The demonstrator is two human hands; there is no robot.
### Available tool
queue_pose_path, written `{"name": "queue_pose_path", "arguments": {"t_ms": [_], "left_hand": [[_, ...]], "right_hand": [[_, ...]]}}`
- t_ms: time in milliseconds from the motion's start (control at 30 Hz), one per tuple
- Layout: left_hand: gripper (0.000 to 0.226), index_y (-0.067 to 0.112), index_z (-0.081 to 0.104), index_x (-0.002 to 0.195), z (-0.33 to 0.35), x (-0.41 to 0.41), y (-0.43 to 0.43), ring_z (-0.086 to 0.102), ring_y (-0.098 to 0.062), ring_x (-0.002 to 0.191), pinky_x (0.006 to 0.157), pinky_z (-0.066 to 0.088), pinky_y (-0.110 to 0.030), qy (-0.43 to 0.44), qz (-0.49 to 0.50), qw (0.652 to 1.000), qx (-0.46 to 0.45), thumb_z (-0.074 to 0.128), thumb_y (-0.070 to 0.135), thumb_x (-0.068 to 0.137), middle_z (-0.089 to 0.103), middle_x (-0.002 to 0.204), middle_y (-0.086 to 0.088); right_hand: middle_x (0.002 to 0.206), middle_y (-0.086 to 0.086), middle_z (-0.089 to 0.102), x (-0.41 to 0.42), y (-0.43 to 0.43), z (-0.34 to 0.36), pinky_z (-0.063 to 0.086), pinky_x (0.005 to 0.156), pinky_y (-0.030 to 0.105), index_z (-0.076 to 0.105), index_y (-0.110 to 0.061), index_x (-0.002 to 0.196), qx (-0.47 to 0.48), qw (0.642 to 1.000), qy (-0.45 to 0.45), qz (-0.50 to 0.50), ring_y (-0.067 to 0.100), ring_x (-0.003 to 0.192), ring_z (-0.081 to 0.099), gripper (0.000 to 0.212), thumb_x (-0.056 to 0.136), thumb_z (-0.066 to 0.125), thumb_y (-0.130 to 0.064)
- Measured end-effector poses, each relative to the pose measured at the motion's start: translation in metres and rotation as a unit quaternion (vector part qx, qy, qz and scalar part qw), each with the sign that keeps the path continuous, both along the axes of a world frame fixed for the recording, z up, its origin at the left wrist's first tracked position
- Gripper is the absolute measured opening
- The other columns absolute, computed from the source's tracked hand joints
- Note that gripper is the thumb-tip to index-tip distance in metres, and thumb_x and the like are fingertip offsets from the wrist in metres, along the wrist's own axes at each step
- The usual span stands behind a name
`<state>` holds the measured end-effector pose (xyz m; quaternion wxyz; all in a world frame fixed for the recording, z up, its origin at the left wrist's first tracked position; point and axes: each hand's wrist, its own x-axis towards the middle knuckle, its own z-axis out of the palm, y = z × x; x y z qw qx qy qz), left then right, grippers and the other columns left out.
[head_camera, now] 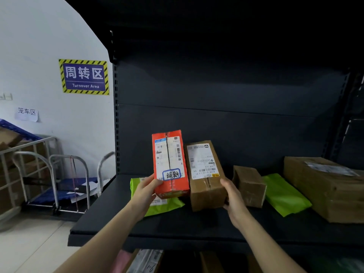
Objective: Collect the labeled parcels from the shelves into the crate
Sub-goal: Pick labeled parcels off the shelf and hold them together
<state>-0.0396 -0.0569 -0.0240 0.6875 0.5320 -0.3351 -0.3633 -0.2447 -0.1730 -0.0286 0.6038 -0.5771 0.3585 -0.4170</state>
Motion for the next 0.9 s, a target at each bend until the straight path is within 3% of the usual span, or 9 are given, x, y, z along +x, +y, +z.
{"name": "queue_pose_path", "arguments": {"t_ms": [100,200,300,467,667,733,800,900], "left_hand": [[0.026,0.034,0.054,0.111,0.004,-0.005,0.003,0.061,-0.014,0.092,0.082,0.048,-0.031,-0.019,-0.015,1.0,0.0,0.05,0.015,0.093,0.067,0.1,0.001],[0.033,0.036,0.049,0.12,0.008,-0.008,0.006,0.06,-0.016,0.1,0.096,0.044,-0.038,-0.038,-0.024,0.999,-0.001,0.052,0.017,0.093,0.066,0.107,0.001],[0.034,0.037,0.049,0.121,0.008,-0.011,0.009,0.061,-0.016,0.1,0.098,0.045,-0.04,-0.049,-0.034,0.998,-0.005,0.051,0.016,0.093,0.067,0.108,0.002],[0.033,0.038,0.05,0.12,0.003,-0.021,0.015,0.063,-0.016,0.1,0.093,0.048,-0.037,-0.043,-0.035,0.998,-0.018,0.051,0.018,0.093,0.068,0.107,0.004],[0.05,0.035,0.043,0.136,-0.005,-0.031,0.025,0.055,-0.025,0.114,0.106,0.037,-0.049,-0.03,-0.008,0.999,0.015,0.056,0.028,0.088,0.062,0.12,-0.005],[0.048,0.034,0.045,0.134,-0.006,-0.034,0.027,0.055,-0.027,0.113,0.101,0.041,-0.047,-0.011,-0.001,1.0,0.02,0.057,0.028,0.088,0.061,0.121,-0.008],[0.045,0.032,0.047,0.133,-0.005,-0.037,0.028,0.057,-0.027,0.109,0.086,0.049,-0.039,0.009,0.006,1.0,0.017,0.057,0.026,0.089,0.061,0.121,-0.011],[0.044,0.028,0.049,0.132,-0.002,-0.038,0.025,0.06,-0.027,0.107,0.075,0.052,-0.034,0.027,0.015,0.999,0.013,0.057,0.025,0.089,0.062,0.12,-0.012]], "right_hand": [[0.114,-0.007,0.059,-0.009,0.005,-0.004,0.045,0.076,0.027,0.043,-0.036,0.129,-0.003,0.999,-0.015,0.044,0.009,0.103,0.054,0.039,0.092,0.05,-0.027],[0.115,-0.008,0.06,-0.018,0.005,-0.008,0.045,0.082,0.031,0.042,-0.04,0.129,-0.004,0.998,-0.022,0.055,0.01,0.106,0.054,0.042,0.092,0.051,-0.022],[0.117,-0.01,0.061,-0.026,0.005,-0.011,0.042,0.097,0.038,0.044,-0.045,0.123,-0.016,0.998,-0.014,0.061,0.012,0.111,0.054,0.041,0.091,0.052,-0.022],[0.117,-0.01,0.06,-0.035,0.012,-0.009,0.045,0.079,0.024,0.04,-0.047,0.12,-0.035,0.997,-0.015,0.072,0.006,0.106,0.054,0.042,0.091,0.053,-0.02],[0.129,-0.006,0.055,-0.041,0.015,-0.006,0.038,0.105,0.039,0.036,-0.051,0.123,-0.068,0.994,0.026,0.085,0.015,0.122,0.047,0.044,0.09,0.055,-0.027],[0.128,-0.009,0.054,-0.041,0.016,-0.001,0.034,0.109,0.041,0.034,-0.047,0.13,-0.096,0.99,0.051,0.093,0.014,0.123,0.046,0.049,0.089,0.056,-0.03],[0.125,-0.011,0.053,-0.038,0.018,0.007,0.035,0.107,0.035,0.032,-0.037,0.138,-0.126,0.984,0.077,0.096,0.012,0.121,0.047,0.055,0.089,0.057,-0.029],[0.124,-0.011,0.055,-0.03,0.019,0.017,0.038,0.102,0.032,0.036,-0.032,0.137,-0.154,0.979,0.106,0.081,0.009,0.117,0.049,0.054,0.088,0.059,-0.028]]}}
